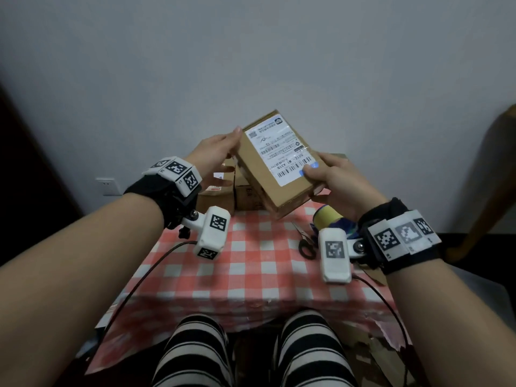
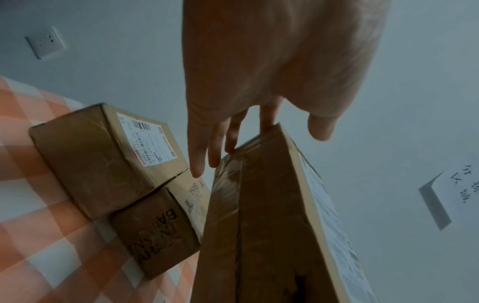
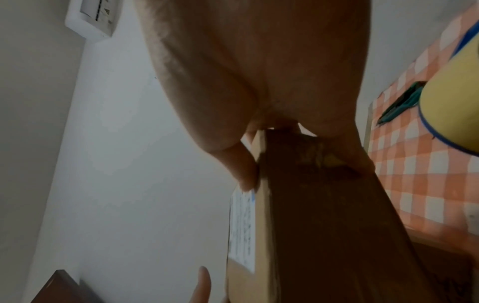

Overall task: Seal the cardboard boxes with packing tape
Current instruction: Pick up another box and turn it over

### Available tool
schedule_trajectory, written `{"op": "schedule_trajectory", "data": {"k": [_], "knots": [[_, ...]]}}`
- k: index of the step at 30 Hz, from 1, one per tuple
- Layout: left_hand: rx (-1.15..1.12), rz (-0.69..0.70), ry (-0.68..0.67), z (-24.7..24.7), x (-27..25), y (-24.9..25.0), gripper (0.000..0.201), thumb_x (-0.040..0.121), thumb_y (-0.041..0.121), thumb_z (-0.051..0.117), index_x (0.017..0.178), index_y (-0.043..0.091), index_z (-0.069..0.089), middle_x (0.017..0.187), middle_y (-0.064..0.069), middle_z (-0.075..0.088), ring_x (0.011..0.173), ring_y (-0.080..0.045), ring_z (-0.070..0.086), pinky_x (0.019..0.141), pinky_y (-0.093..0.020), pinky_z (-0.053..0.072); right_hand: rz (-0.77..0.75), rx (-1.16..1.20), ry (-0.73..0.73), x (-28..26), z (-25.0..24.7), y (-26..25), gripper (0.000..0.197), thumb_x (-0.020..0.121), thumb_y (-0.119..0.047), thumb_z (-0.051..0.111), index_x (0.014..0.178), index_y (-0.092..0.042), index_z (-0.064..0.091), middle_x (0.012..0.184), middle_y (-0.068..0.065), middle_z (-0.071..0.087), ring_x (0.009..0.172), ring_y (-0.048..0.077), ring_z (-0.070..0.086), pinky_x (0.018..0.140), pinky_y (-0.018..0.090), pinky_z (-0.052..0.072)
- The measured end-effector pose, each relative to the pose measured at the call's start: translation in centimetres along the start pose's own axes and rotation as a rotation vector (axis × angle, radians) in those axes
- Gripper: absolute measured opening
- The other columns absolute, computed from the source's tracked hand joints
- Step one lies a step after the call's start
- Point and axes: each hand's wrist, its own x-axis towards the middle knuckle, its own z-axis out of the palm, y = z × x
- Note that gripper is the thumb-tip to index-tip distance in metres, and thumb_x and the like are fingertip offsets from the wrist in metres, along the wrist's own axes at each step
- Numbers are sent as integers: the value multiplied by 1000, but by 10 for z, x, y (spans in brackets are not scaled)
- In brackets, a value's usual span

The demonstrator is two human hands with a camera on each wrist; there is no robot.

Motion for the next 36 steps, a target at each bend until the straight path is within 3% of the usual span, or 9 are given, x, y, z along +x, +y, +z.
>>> {"op": "schedule_trajectory", "data": {"k": [3,6,10,15,22,25,29,33,36], "knots": [[-12,-21,16,-4,-10,-6,50,86,53,63,119,14,63,111,-6,60,93,-25,64,70,-35,56,-28,3,15,-9,0,0,11,98,-23,58,103,-18,67,85,-1,63,71,14,48,77,33,41],[-92,-18,-20,-4,-19,-14,36,95,27,59,122,3,59,113,-12,62,90,-20,65,67,-27,58,-15,76,78,-16,0,-1,33,104,-37,44,83,-17,61,70,-7,61,63,5,48,73,21,41],[-95,-60,-10,-8,-26,-27,12,89,6,65,100,11,66,117,-20,66,110,-32,64,100,-47,49,20,113,32,-18,-4,6,40,106,-36,37,105,-7,65,94,5,70,85,14,60,79,24,43],[-51,-149,-36,-9,-39,-29,24,88,-14,49,90,8,59,91,-16,68,86,-30,67,78,-41,59,66,195,52,-24,-7,15,48,97,3,52,143,-8,41,110,5,63,96,17,60,79,24,43],[-225,-248,-88,-10,-45,-35,19,75,-1,33,80,9,48,88,-15,59,84,-32,63,80,-49,57,44,145,74,-25,-8,23,65,77,20,66,136,0,49,129,18,59,106,25,66,80,30,60],[-239,-209,-60,-10,-46,-36,12,87,19,53,81,9,53,81,-10,54,75,-28,60,82,-52,56,61,80,109,-29,-7,24,55,74,19,69,125,1,55,115,15,65,95,24,68,78,30,59],[-157,-149,-86,-7,-48,-35,31,91,42,59,94,10,58,91,-5,57,64,-12,60,50,-27,55,114,54,142,-32,-1,30,42,78,16,69,116,3,56,112,19,64,94,28,66,79,32,58],[-122,-147,-87,-15,-46,-36,59,76,63,67,106,12,61,109,-10,60,76,-5,62,76,-36,57,152,78,108,-31,6,34,38,83,1,72,118,3,59,110,16,66,91,22,67,67,24,58],[-91,-158,-139,-16,-46,-38,84,56,67,77,115,10,60,120,-16,60,98,-21,66,81,-39,57,205,17,6,-29,10,39,65,67,-4,83,125,-7,56,111,11,66,98,24,68,83,35,58]]}}
